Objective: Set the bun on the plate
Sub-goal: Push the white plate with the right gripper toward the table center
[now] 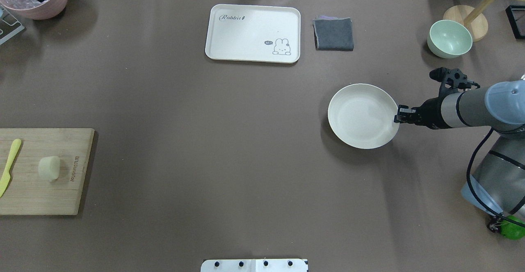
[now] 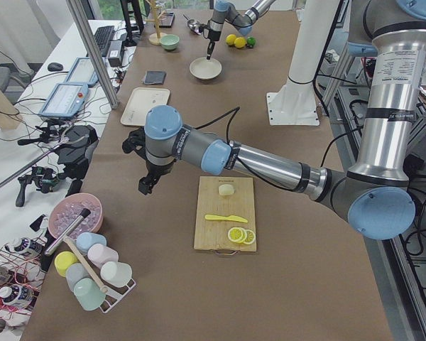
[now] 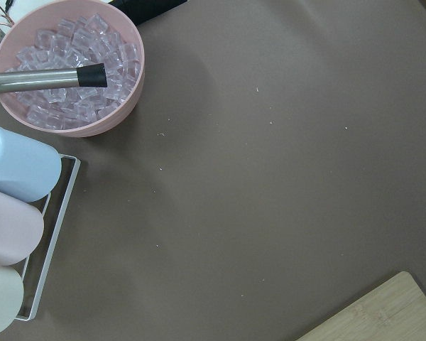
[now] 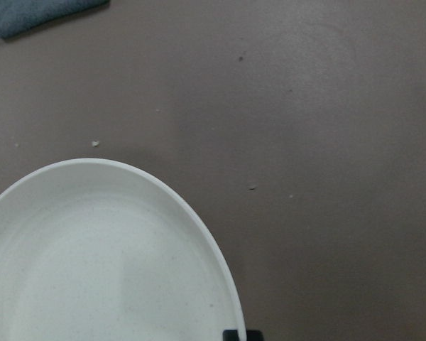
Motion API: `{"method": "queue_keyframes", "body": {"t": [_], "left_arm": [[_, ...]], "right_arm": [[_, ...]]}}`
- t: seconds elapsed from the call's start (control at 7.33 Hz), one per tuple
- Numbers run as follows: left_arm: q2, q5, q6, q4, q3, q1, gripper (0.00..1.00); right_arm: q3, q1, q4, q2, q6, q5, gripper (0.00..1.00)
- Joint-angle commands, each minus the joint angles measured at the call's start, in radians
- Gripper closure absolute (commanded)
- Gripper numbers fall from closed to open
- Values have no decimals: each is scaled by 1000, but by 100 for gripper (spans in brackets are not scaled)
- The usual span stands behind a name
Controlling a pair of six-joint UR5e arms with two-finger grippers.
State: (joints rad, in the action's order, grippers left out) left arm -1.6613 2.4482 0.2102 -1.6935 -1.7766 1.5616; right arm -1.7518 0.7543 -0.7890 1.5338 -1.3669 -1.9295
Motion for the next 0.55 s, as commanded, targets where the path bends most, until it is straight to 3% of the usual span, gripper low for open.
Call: {"method": "queue_keyframes", "body": {"t": [0.0, 0.14, 0.41], "left_arm": [[0, 0, 0, 0, 0, 0, 3], [2, 2, 0, 0, 0, 0, 3], [11, 2, 0, 0, -3, 0, 2]], "right_arm": [[-15, -53, -6, -79, -148, 35, 100], [-23, -97, -60, -128, -193, 99, 100], [-34, -238, -280, -304, -300, 254, 100]]}}
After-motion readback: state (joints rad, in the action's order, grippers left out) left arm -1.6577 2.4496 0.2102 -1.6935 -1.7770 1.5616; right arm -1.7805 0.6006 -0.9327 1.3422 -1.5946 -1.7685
